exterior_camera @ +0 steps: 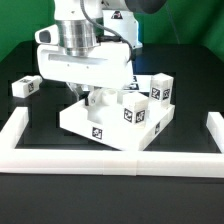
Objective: Assemble square table
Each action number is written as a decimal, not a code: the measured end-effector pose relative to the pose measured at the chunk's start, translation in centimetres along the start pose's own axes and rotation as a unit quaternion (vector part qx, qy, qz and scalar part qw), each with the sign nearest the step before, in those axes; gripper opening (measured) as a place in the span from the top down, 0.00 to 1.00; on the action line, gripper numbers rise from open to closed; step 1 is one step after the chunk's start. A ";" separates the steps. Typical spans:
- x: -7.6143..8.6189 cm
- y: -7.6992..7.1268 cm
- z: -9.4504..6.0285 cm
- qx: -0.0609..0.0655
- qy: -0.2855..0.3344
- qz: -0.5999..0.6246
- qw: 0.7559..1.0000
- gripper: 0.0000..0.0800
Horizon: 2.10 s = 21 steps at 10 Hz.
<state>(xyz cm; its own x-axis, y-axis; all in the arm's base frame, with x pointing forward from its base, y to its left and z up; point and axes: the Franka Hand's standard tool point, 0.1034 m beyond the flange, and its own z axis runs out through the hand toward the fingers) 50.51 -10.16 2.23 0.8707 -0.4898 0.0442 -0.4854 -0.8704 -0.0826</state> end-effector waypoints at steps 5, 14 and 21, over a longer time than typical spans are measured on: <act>2.7 -5.0 0.0 -0.024 -0.007 -0.315 0.949 0.92; 4.8 -9.4 0.8 -0.064 0.005 -0.642 0.764 0.92; 6.2 -15.7 0.6 -0.106 0.042 -0.811 0.574 0.92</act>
Offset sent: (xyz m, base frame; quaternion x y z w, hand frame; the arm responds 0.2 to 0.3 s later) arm 0.0522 0.0406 0.0095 -0.0111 -0.0374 -0.3211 0.9463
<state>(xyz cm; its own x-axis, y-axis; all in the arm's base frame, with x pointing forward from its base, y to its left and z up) 63.57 0.45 3.24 0.1889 0.9802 -0.0598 0.9517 -0.1678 0.2570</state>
